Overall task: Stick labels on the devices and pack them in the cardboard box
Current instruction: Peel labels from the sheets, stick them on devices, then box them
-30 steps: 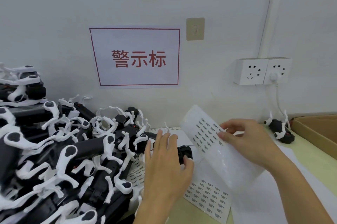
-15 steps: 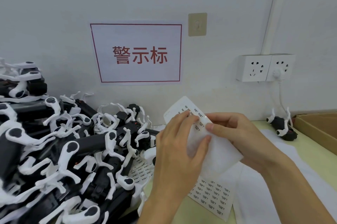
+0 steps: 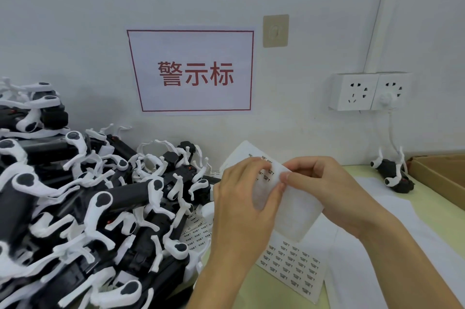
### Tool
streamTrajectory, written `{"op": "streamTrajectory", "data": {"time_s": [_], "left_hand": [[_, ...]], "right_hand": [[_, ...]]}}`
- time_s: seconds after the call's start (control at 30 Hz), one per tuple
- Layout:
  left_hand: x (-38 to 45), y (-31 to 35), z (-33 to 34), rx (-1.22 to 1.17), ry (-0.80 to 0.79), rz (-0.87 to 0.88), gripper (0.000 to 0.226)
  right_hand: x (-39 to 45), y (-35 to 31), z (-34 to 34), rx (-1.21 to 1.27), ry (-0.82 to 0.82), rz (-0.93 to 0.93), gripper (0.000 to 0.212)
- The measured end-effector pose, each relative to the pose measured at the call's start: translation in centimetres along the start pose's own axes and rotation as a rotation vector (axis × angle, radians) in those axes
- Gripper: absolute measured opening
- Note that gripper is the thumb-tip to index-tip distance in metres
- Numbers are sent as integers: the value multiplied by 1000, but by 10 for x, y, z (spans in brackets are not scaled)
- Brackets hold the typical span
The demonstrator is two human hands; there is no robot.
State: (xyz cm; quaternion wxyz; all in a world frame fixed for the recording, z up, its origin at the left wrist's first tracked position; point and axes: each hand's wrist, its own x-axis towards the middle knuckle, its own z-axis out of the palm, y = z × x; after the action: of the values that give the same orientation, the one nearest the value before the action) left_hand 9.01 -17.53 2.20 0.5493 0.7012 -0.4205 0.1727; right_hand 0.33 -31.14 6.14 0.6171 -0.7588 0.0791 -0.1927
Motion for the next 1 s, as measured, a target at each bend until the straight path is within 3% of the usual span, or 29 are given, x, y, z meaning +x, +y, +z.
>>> {"op": "streamTrajectory", "data": {"time_s": [0.3,0.57,1.0], "left_hand": [[0,2,-3,111,-41,78,34],[2,7,-6,-87,14,-35,19],[2,8,-7,78,72,33,6]], "right_hand": [[-4,-6,-1,-124,-1,-37,12],[-4,-8,3,-118,42,-16,16],[-4,-8,6,-200,83,-96,13]]}}
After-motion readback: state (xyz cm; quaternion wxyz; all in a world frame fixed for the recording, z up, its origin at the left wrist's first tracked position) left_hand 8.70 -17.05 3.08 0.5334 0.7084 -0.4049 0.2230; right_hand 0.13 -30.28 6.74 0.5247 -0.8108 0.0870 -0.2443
